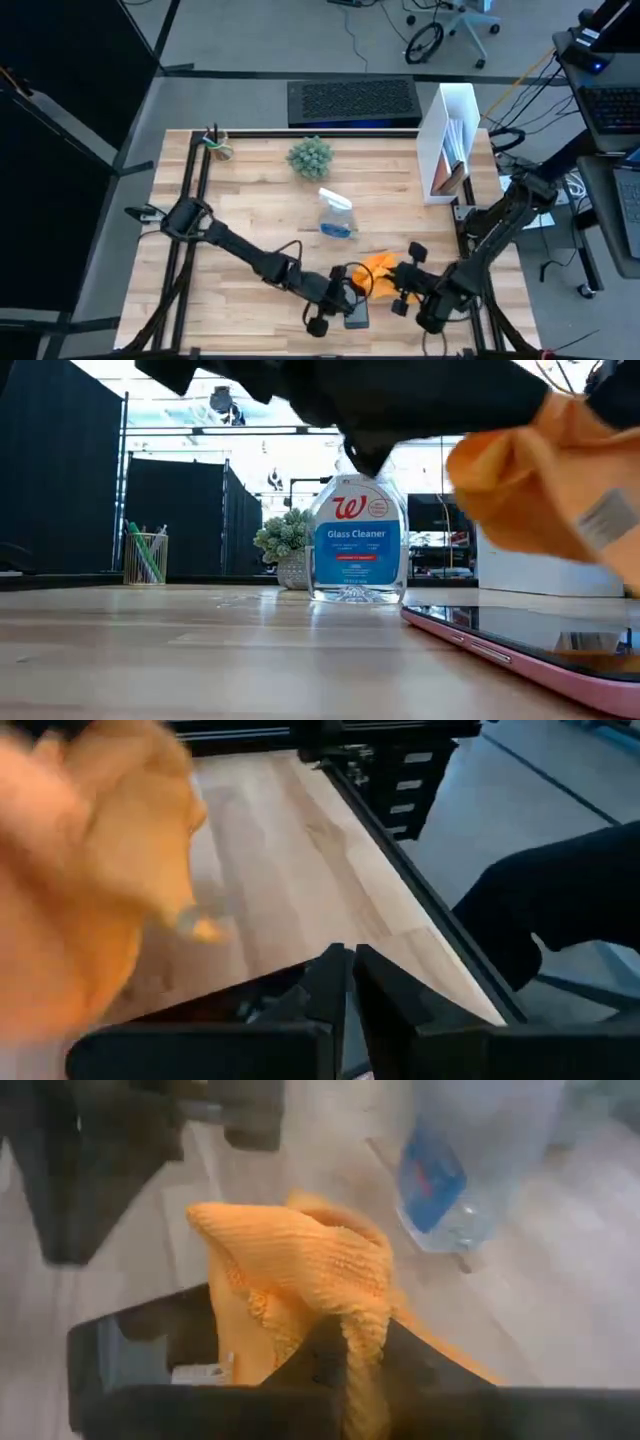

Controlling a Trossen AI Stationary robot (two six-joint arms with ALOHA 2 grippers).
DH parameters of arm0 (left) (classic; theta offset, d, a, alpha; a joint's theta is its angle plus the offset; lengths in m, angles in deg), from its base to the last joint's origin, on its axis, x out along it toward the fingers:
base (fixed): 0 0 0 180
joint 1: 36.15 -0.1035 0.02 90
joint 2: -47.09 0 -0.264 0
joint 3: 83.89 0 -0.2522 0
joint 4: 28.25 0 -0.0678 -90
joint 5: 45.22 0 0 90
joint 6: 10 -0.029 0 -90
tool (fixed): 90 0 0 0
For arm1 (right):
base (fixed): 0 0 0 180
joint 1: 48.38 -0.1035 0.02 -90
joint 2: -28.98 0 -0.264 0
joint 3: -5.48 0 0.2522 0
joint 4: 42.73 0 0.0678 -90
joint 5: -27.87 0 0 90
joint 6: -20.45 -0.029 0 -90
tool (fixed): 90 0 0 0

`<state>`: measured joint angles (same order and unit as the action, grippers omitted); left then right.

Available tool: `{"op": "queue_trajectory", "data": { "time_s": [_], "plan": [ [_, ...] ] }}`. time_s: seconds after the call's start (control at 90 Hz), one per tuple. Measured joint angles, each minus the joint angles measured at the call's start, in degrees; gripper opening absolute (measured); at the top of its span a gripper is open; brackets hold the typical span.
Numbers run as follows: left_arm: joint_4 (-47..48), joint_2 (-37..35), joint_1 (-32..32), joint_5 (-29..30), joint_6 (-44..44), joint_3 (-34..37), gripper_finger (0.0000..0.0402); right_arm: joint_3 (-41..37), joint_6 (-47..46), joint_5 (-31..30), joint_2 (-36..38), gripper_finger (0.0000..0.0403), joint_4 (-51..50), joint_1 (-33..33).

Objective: Apply microfiber cloth
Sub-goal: Wipe the front of the cellphone with the yellow microfiber cloth

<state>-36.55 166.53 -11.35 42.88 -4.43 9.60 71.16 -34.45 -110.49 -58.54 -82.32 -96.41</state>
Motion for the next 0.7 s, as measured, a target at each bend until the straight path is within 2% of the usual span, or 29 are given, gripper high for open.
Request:
{"op": "queue_trajectory", "data": {
  "time_s": [0.1, 0.2, 0.344, 0.544, 0.7],
  "plan": [
    [-1.57, 2.64, 0.54, -0.24, 0.02, -1.18, 0.0015, -1.97, 9.27, 5.83, -0.16, 0.0004, 12.48, 2.80],
    [-1.48, 6.23, 1.00, -0.67, 0.51, -4.39, 0.0015, -3.10, 14.05, 9.57, -1.71, 0.0004, 21.00, 4.59],
    [-1.47, 10.86, 1.50, -0.72, 1.64, -7.70, 0.0015, -3.27, 15.11, 11.47, -5.60, 0.0004, 24.09, 5.01],
    [-1.79, 14.28, 1.53, 0.85, 4.80, -8.13, 0.0015, -3.27, 16.66, 13.94, -13.39, 0.0004, 32.51, 6.39],
    [-2.74, 15.86, 1.37, 0.97, 7.28, -8.31, 0.0015, -3.24, 17.06, 15.71, -16.81, 0.0004, 34.00, 7.75]
  ]
}}
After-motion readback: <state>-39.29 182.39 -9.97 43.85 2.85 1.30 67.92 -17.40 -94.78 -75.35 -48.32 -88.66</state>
